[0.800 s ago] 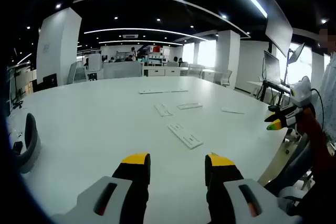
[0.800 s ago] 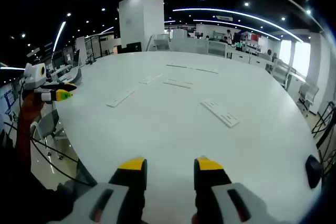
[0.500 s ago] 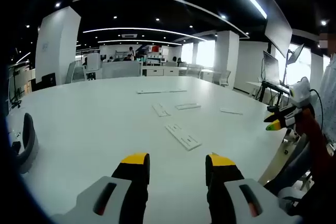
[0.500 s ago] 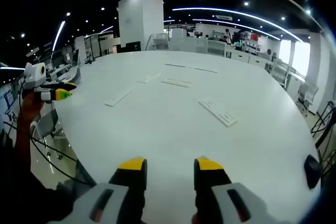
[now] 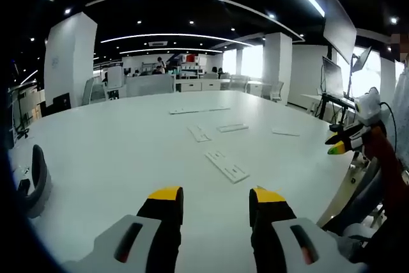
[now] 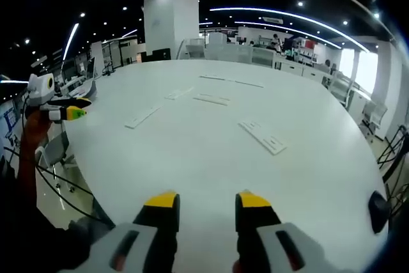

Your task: Locate the socket holder cover, grip the socket holder cover, clip it into the socket holder slot.

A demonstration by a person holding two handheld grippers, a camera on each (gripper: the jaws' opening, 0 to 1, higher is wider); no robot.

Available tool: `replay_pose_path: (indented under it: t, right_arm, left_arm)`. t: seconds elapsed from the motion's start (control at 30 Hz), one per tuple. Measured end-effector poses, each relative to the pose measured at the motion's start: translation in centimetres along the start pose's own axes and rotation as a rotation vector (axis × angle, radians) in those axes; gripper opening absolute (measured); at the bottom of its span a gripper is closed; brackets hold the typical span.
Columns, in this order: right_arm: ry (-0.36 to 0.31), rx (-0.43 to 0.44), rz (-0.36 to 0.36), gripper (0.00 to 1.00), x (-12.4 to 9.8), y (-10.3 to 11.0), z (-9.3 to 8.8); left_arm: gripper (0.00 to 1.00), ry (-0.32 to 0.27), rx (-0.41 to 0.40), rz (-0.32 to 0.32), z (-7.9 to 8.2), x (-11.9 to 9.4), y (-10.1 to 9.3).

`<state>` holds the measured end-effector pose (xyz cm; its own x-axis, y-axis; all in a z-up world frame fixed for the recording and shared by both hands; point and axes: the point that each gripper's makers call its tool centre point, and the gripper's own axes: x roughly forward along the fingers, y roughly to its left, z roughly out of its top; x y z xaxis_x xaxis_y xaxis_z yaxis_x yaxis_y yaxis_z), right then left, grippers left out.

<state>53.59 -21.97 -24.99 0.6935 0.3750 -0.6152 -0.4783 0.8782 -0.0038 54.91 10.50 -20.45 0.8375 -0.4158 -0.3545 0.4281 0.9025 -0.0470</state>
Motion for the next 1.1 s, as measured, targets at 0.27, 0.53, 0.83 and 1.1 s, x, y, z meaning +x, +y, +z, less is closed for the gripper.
replay_pose_path:
  t: [0.27, 0.53, 0.83, 1.1]
  right_arm:
    - [0.002, 0.003, 0.010, 0.36, 0.1, 0.1, -0.1]
    - [0.008, 0.007, 0.016, 0.36, 0.0, 0.2, -0.4]
    - [0.016, 0.002, 0.015, 0.36, 0.0, 0.2, -0.4]
    - [0.027, -0.003, 0.019, 0.36, 0.4, 0.3, -0.4]
  left_arm:
    - [0.42, -0.001, -0.009, -0.006, 0.1, 0.0, -0.3]
    - [0.42, 0.005, -0.012, -0.016, 0.2, 0.0, -0.7]
    - [0.42, 0.021, -0.013, -0.022, -0.1, 0.2, -1.0]
    - [0.42, 0.029, -0.008, -0.021, -0.2, 0.3, -0.9]
